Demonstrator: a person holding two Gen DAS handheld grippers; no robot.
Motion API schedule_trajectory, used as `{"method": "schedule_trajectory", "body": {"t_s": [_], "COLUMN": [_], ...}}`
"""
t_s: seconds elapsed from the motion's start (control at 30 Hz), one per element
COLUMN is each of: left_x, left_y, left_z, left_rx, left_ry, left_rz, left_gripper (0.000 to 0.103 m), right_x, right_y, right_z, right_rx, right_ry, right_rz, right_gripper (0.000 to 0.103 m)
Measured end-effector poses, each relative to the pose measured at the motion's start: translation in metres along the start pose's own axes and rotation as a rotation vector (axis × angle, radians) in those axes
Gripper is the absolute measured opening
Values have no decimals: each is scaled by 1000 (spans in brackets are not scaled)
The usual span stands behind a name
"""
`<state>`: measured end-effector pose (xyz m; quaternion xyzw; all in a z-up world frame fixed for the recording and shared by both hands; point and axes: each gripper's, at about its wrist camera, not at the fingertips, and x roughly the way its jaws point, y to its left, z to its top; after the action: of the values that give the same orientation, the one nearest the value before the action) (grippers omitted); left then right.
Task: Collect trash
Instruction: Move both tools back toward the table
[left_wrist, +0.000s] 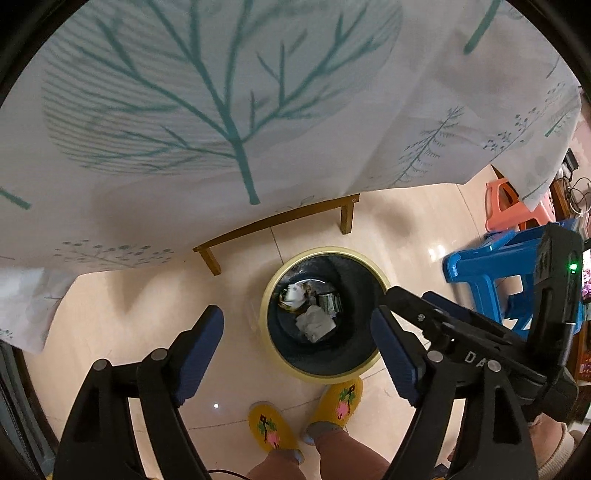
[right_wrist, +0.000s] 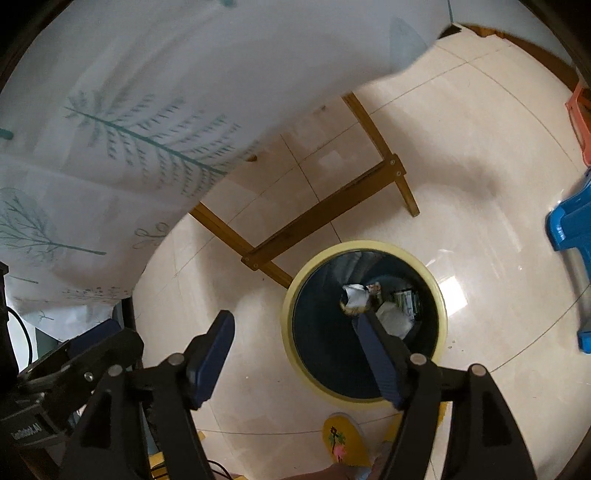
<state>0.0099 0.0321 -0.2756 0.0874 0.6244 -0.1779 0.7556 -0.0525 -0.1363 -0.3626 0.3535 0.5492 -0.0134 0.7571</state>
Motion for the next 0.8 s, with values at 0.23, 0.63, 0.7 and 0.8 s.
{"method": "schedule_trajectory", "body": {"t_s": [0.23, 0.63, 0.7, 0.8], "left_x": [-48, -184, -206, -233], "left_y": [4, -6, -7, -9], "left_z": [1, 22, 28, 37], "left_rx": [-8, 26, 21, 17], "left_ry": [10, -64, -92, -136], "left_rz": [5, -14, -24, -34], "left_gripper": [81, 81, 81, 81], "right_x": [-52, -170, -187, -213], "right_y": [34, 97, 107, 123], "right_z": [0, 15, 20, 27], "right_rx": [-27, -79, -94, -128], "right_ry": [-18, -52, -58, -69], "right_rz": [-8, -35, -38, -44], "right_gripper": [70, 70, 70, 70]}}
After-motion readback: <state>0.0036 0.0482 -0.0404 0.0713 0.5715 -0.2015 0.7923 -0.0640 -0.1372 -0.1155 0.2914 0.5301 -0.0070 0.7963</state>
